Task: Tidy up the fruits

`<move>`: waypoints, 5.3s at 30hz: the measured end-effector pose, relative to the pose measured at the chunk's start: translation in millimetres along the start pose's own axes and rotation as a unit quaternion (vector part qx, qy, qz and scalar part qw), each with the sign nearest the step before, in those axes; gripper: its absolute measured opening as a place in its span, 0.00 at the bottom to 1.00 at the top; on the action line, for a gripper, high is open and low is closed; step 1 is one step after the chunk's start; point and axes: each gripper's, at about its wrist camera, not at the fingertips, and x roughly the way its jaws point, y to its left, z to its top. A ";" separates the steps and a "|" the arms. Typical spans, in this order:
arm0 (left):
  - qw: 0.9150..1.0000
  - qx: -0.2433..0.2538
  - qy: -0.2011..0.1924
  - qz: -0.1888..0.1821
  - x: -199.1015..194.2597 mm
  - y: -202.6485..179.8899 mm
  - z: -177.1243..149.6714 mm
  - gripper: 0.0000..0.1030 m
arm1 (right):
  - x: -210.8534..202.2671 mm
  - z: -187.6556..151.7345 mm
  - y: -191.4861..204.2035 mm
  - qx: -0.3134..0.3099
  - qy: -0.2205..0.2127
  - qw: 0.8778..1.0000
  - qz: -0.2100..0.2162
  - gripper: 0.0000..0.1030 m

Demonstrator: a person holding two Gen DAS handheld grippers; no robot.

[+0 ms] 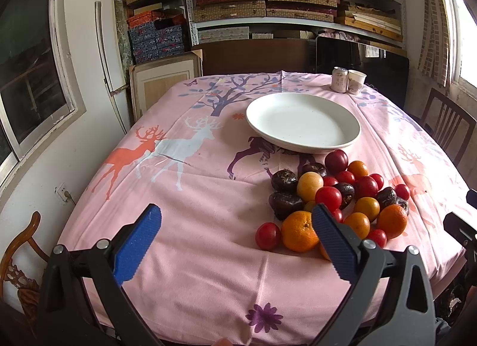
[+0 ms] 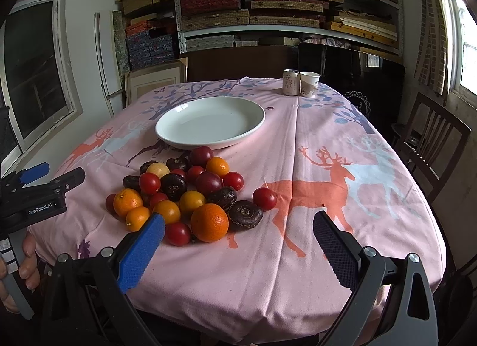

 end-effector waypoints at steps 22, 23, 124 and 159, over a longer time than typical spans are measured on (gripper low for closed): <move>1.000 0.000 0.000 0.003 1.8 2.5 -3.4 0.96 | -1.4 -0.9 2.0 -0.002 -0.001 1.000 0.001 0.97; 1.000 0.000 0.000 0.003 2.7 2.8 -4.7 0.96 | -1.1 -1.0 1.8 -0.002 -0.001 1.000 0.001 0.97; 0.980 0.121 0.038 -0.156 94.2 -10.5 -30.5 0.28 | 122.5 25.1 -96.3 0.175 0.134 0.958 0.184 0.25; 0.981 0.071 0.031 -0.179 80.7 15.6 -28.5 0.27 | 162.8 31.0 -73.0 0.139 0.196 0.955 0.173 0.37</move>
